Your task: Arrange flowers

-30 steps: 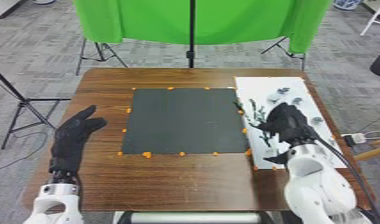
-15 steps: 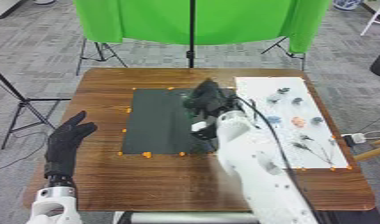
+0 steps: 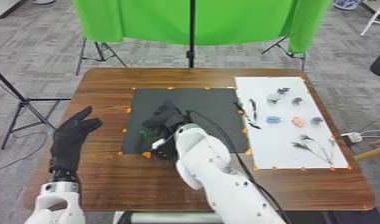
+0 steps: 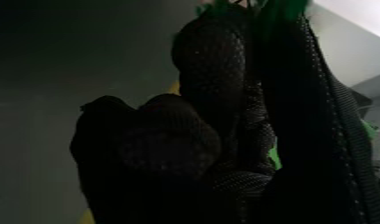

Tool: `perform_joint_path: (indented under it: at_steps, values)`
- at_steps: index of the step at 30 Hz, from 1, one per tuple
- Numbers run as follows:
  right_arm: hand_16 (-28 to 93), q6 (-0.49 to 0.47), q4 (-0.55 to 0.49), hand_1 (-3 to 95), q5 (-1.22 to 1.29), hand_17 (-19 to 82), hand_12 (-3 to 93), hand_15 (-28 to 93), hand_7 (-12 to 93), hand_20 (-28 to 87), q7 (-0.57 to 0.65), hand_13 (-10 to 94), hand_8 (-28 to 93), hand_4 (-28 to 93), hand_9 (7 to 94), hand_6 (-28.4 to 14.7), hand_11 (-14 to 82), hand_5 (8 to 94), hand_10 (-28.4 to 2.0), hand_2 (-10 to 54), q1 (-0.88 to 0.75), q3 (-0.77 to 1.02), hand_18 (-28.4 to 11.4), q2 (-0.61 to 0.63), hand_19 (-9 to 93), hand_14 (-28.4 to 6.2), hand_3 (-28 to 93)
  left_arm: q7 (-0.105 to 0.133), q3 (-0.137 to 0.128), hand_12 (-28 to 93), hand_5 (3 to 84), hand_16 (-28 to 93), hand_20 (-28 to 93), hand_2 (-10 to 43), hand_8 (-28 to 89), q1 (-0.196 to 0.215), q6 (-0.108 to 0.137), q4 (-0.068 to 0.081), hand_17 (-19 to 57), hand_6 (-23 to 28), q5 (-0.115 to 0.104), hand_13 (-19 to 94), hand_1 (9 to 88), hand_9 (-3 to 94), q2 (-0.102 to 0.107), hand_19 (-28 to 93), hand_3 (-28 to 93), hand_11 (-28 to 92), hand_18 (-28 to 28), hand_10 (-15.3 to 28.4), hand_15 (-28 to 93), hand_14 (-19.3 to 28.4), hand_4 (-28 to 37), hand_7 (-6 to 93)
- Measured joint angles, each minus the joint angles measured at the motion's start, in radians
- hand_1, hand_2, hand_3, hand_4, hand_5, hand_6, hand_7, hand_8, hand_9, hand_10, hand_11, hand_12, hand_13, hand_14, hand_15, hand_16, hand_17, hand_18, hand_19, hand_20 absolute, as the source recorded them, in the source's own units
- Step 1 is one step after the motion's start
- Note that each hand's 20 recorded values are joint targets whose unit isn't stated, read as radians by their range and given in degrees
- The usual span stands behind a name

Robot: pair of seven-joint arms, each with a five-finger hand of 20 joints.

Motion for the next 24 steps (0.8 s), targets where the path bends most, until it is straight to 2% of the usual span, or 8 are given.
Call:
perform_joint_path:
  at_steps: [7,16,17,18,20,24]
  values:
    - [19,0.036,0.046,60.8,-0.101,72,20.5,62,41,43,-0.007,94,12,-4,91.5,-2.7,42.6,79.1,-10.4,-9.5,0.0,-0.007,-6.5,-0.005,93,-0.1,50,-0.007,0.015,17,48.2,6,28,-4.4,-5,-0.024,-0.015,0.004,9.9,1.2,0.004,42,22.0,51.1,0.005,7,69,21,13.4,13.6,21,16.6,-20.9,13.7]
    - [19,0.031,0.049,62.5,-0.107,72,19.9,62,42,43,-0.035,94,12,3,91.4,-2.6,43.2,79.1,-10.1,-9.5,-0.015,-0.006,-6.8,-0.004,93,-0.7,34,-0.011,0.013,17,47.8,6,28,-4.7,-5,-0.025,-0.032,0.004,9.4,1.1,0.011,42,21.9,50.8,0.004,7,69,21,13.7,13.5,20,16.6,-20.4,13.5]
    - [19,0.031,0.049,78.3,-0.107,72,19.8,62,42,43,-0.036,94,12,35,91.3,-2.7,43.3,79.2,-10.1,-9.5,-0.017,-0.006,-6.8,-0.004,93,-0.7,-13,-0.012,0.013,17,47.8,6,28,-4.7,-5,-0.025,-0.034,0.004,9.3,1.1,0.012,42,21.9,50.8,0.004,7,69,21,13.7,13.5,20,16.5,-20.3,13.4]
    - [19,0.03,0.049,81.4,-0.107,72,19.8,62,42,43,-0.037,94,12,41,91.2,-2.7,43.3,79.2,-10.1,-9.5,-0.018,-0.006,-6.8,-0.003,93,-0.7,-23,-0.013,0.013,17,47.8,6,28,-4.7,-5,-0.025,-0.036,0.004,9.2,1.1,0.012,42,21.9,50.8,0.004,7,69,21,13.8,13.5,20,16.6,-20.3,13.4]
    - [19,0.027,0.05,82.8,-0.108,72,19.9,62,42,43,-0.042,94,12,43,91.2,-2.7,43.4,79.1,-10.1,-9.5,-0.021,-0.006,-6.9,-0.003,93,-0.7,-28,-0.015,0.013,17,47.8,6,28,-4.8,-5,-0.025,-0.039,0.004,9.1,1.1,0.014,42,21.8,50.7,0.004,7,69,21,13.8,13.4,20,16.6,-20.2,13.4]
    - [19,0.024,0.053,81.3,-0.109,72,20.0,62,42,43,-0.052,94,12,41,91.0,-2.6,43.5,79.1,-10.3,-9.5,-0.024,-0.004,-7.2,-0.003,93,-0.8,-28,-0.018,0.012,17,47.7,6,28,-5.1,-5,-0.025,-0.046,0.004,8.9,1.2,0.017,42,21.9,50.6,0.003,7,69,21,13.9,13.4,20,16.5,-20.1,13.3]
